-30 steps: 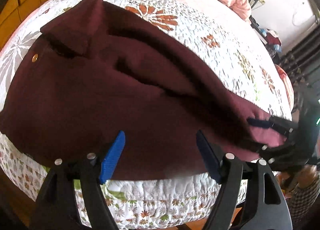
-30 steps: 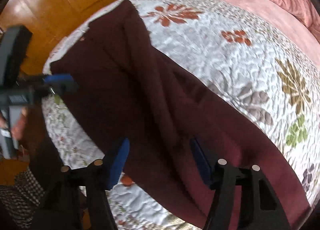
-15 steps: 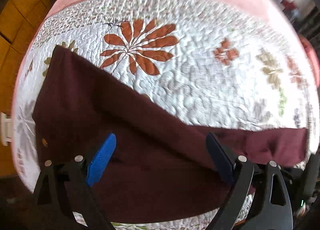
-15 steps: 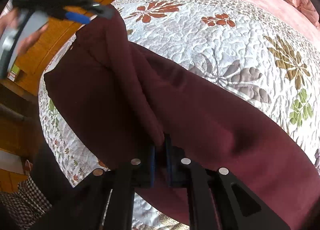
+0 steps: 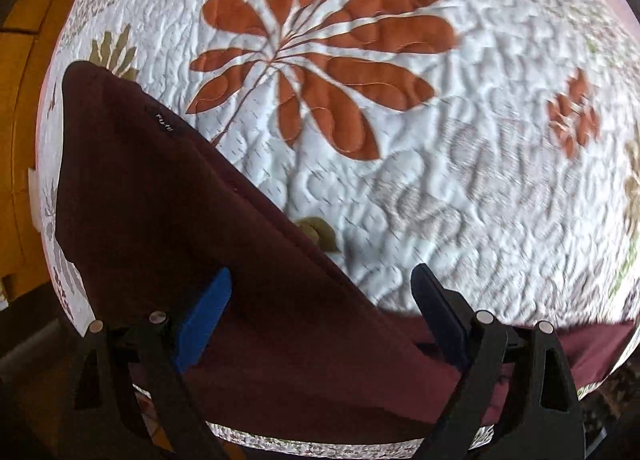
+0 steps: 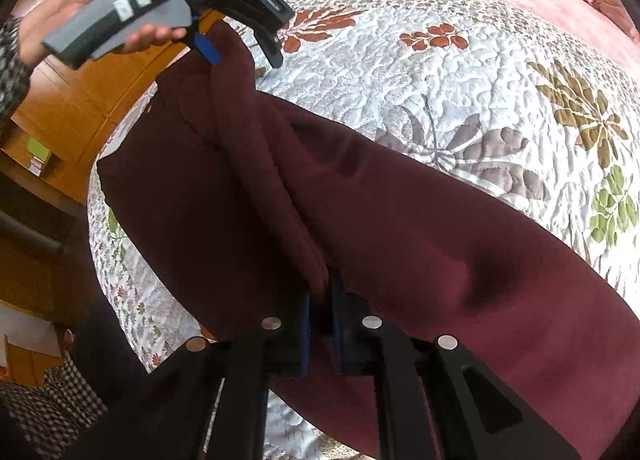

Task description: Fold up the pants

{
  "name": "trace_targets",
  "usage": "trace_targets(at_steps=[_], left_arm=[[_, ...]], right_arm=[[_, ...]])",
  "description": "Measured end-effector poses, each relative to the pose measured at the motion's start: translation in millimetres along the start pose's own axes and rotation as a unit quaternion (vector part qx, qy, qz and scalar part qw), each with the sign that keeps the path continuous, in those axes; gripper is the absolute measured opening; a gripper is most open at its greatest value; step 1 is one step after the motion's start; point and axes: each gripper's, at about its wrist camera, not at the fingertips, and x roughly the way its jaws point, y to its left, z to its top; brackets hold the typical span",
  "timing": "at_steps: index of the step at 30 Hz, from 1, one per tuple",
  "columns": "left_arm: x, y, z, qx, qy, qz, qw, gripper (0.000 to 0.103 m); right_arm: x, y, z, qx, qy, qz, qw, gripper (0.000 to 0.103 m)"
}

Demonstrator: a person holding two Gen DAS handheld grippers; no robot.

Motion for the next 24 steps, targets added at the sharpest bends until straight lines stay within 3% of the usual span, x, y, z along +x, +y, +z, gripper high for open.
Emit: trace_targets(at_steps=[1, 3, 4, 6, 9, 13, 17, 19, 24], left_arm=[[2, 3, 3, -0.006, 0.005, 0.003, 1.0, 0.086], [7, 9, 7, -0.014, 0.017, 0.016, 0.9996, 0.062], [8, 11, 8, -0.015, 0.019, 0.022, 0.9995, 0.058], [6, 17, 8, -0.016, 0.015, 0.024, 0.9995, 0.037], [0, 31, 3, -0.02, 0.006, 0.007, 0.9997, 0.025], [-17, 51, -21, -0.03, -0.025, -0.026, 0.9989, 0.019], [-42, 73, -68, -0.037, -0.096, -0.05, 0.9935, 0.016], [-51, 89, -102, -0.05, -0.143, -0.071, 0.9859, 0.016], [-65, 101, -181, -0.064, -0.244, -0.082, 0.9641, 0.016]], right_arm=[[0, -1, 0, 0.002, -0.001, 0.002, 1.0, 0.009], [-1, -1, -1, 0.002, -0.002, 0.004, 1.0, 0.009], [-1, -1, -1, 0.002, -0.003, 0.004, 1.0, 0.009], [-2, -1, -1, 0.004, -0.004, 0.005, 1.0, 0.009], [-3, -1, -2, 0.009, -0.008, 0.007, 1.0, 0.009], [-8, -1, -3, 0.014, -0.013, 0.008, 1.0, 0.009], [-17, 2, -5, 0.016, -0.023, 0.008, 1.0, 0.009], [-20, 3, -6, 0.017, -0.026, 0.008, 1.0, 0.009], [-28, 7, -13, 0.017, -0.03, 0.003, 0.999, 0.009]])
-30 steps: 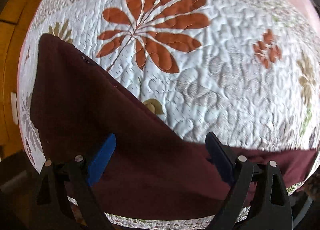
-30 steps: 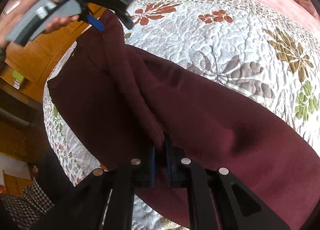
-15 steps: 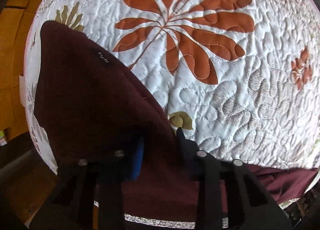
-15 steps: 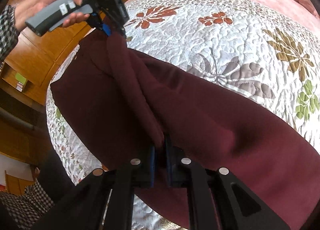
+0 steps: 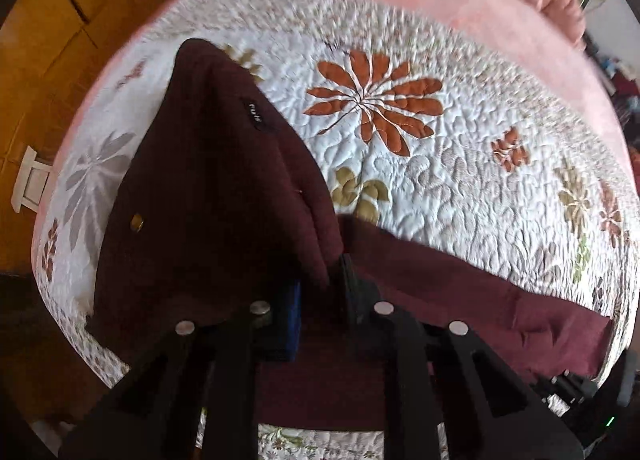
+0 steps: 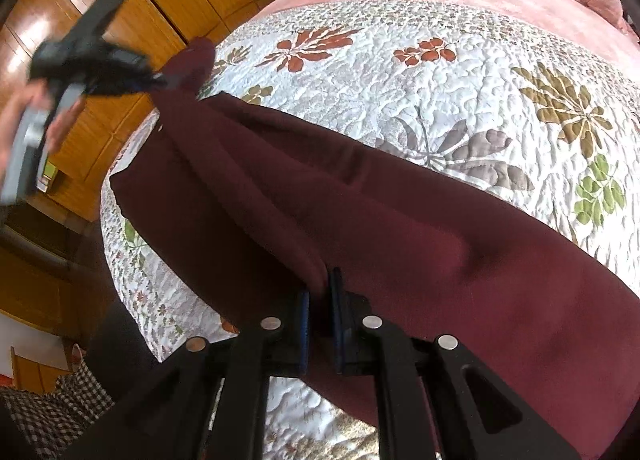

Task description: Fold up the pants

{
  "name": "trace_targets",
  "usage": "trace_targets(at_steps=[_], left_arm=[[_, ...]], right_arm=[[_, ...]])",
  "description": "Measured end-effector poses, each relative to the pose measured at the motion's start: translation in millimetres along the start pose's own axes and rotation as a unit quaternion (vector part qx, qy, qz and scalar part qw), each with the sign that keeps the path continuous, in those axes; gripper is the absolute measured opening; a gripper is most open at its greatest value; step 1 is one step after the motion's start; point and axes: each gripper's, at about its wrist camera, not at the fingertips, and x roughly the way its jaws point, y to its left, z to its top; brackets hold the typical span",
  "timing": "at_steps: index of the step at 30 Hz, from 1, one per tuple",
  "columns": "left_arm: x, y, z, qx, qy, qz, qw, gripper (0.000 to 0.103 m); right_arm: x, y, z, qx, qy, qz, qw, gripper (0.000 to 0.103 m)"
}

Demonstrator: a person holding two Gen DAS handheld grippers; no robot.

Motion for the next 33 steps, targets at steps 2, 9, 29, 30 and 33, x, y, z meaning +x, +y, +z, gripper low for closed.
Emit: trace_targets(at_steps=[2, 9, 29, 30, 33], left_arm=[[-9, 6, -21, -0.004, -0.041, -0.001, 0.9992, 0.016], [-18, 25, -93, -0.043, -0.127, -0.017, 0.9908, 0.016], [44, 65, -145, -0.15, -0.081, -0.047, 0.9843, 0.019], [44, 65, -144, -0.151, -0.081, -0.048, 0.984, 0.019], [45, 68, -145, -0.159, -0.08, -0.058, 0.9824, 0.019]], right_arm=[[-1, 2, -3, -0.002, 0.001, -0.005, 1.0, 0.009], [-3, 15, -19, -0.018, 0.009, -0.024, 0.999, 0.009], [-53, -35, -72, 0.193, -0.039, 0.093, 0.976, 0.042], [-54, -42, -79, 0.219, -0.039, 0.108, 0.969, 0.042], [-50, -53, -96, 0.271, -0.039, 0.153, 0.949, 0.042]])
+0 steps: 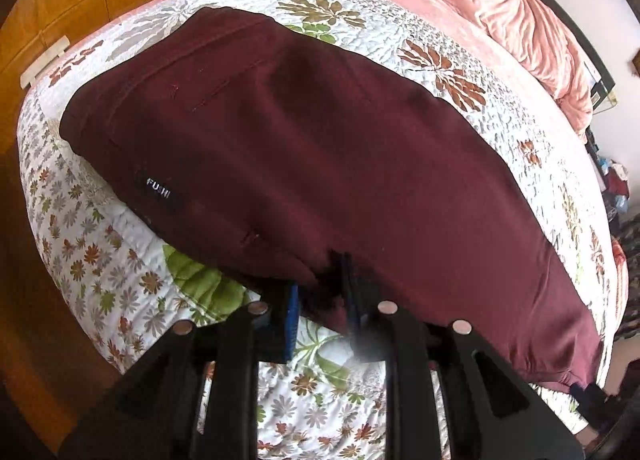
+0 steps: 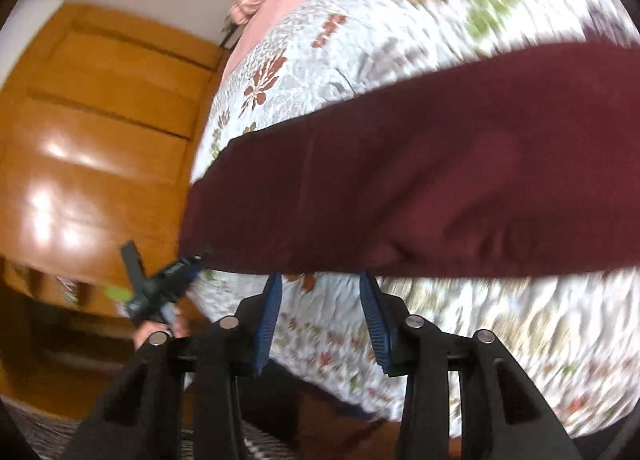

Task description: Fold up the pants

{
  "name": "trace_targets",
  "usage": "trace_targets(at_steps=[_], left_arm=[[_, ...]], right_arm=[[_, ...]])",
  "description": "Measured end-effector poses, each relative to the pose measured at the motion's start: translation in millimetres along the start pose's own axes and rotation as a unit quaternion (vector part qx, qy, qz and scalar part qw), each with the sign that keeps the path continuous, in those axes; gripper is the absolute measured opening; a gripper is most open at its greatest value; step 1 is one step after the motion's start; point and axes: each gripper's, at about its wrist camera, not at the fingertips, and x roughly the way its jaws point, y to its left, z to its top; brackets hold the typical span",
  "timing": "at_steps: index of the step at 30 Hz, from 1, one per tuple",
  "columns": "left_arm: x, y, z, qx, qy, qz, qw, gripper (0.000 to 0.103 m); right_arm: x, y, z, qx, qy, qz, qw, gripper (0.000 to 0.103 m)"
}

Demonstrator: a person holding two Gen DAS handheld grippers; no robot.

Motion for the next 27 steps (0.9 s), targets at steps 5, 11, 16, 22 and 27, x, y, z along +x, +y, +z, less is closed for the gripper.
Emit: trace_targets(at_steps=[5, 11, 16, 22, 27], left_arm=[[-2, 1, 1, -0.004, 0.003, -0.007, 1.0, 0.019], [-6, -2, 6, 0.016, 0.01, -0.01, 0.9998, 0.019], [-10, -4, 10, 0.029, 0.02, -0.012, 0.9993, 0.021], [4, -6, 6, 0.057, 0.039, 0.003, 0.9976, 0.024], [-5, -1, 13, 0.049, 0.062, -0.044, 0.9959, 0.047]], right_arm=[[18, -12, 3, 0.051, 0.001, 0.019, 0.999, 0.048], [30, -15, 18, 0.067, -0.01, -0.017, 0.998, 0.016], [15, 8, 11, -0.008, -0.011, -0.081, 0.997, 0.005], [38, -2, 0, -0.017, 0.024, -0.124, 0.992, 0.012], [31, 27, -4, -0.056, 0.029, -0.126, 0.99, 0.036]])
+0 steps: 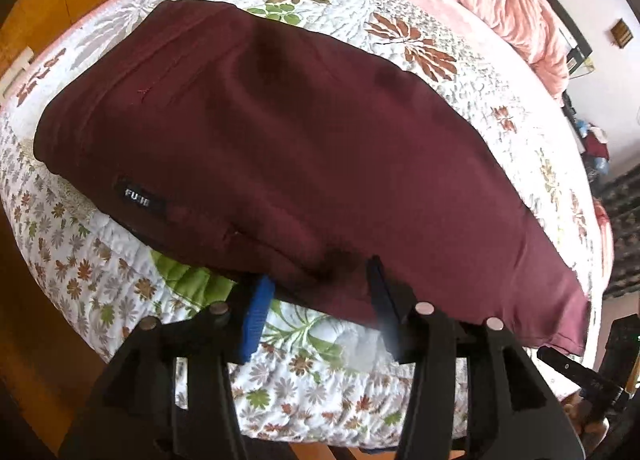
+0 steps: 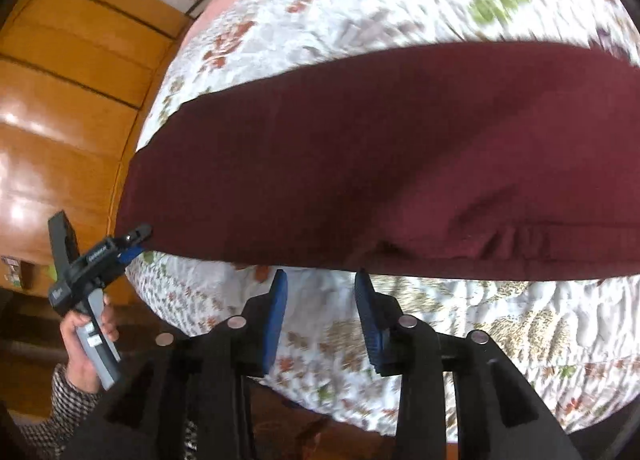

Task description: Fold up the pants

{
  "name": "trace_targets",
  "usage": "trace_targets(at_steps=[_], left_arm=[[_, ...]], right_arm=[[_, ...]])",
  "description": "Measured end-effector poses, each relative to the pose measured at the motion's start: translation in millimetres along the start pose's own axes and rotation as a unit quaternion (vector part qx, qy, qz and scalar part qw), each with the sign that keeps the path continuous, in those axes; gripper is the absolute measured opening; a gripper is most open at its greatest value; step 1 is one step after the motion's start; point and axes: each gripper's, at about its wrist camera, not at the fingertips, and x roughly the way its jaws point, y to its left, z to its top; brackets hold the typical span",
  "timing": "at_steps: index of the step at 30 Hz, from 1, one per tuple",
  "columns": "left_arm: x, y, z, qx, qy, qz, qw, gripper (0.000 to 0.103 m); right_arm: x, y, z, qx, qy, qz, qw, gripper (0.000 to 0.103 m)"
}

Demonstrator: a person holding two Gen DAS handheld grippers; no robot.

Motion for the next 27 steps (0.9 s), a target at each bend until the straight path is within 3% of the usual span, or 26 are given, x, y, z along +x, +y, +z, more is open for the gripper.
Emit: trace_targets(at_steps=[4, 6, 7, 13, 18, 21, 27], left_arm=[[-3, 28, 4, -0.056, 0.016, -0.036, 0.9976, 0.045], [-4, 41, 5, -0.076, 0.018, -0.056, 0.9954, 0.037], [-5, 46, 6, -0.086, 0.021, -0.066, 0.9939, 0.036], [-7, 74, 9, -0.149, 0.022, -0.122, 0.9811, 0.032], [-10, 90, 15, -0.172, 0.011, -0.105, 0.9793, 0.023], [-7, 105, 17, -0.214, 0.009, -0.116, 0.9699, 0.022], [-16, 101, 19, -0.196, -0.013, -0.095, 0.9759, 0.011]], right_arm=[[4, 37, 1, -0.034, 0.002, 0.043, 0.998, 0.036], [7, 61, 5, -0.069, -0.013, 0.061, 0.996, 0.037], [11, 68, 7, -0.075, -0.014, 0.062, 0.995, 0.042], [60, 65, 23, -0.072, 0.027, -0.011, 0.997, 0.046], [60, 59, 20, -0.072, 0.023, -0.005, 0.997, 0.045], [58, 58, 20, -0.073, 0.024, -0.005, 0.997, 0.044], [57, 64, 18, -0.083, 0.025, -0.013, 0.996, 0.045]])
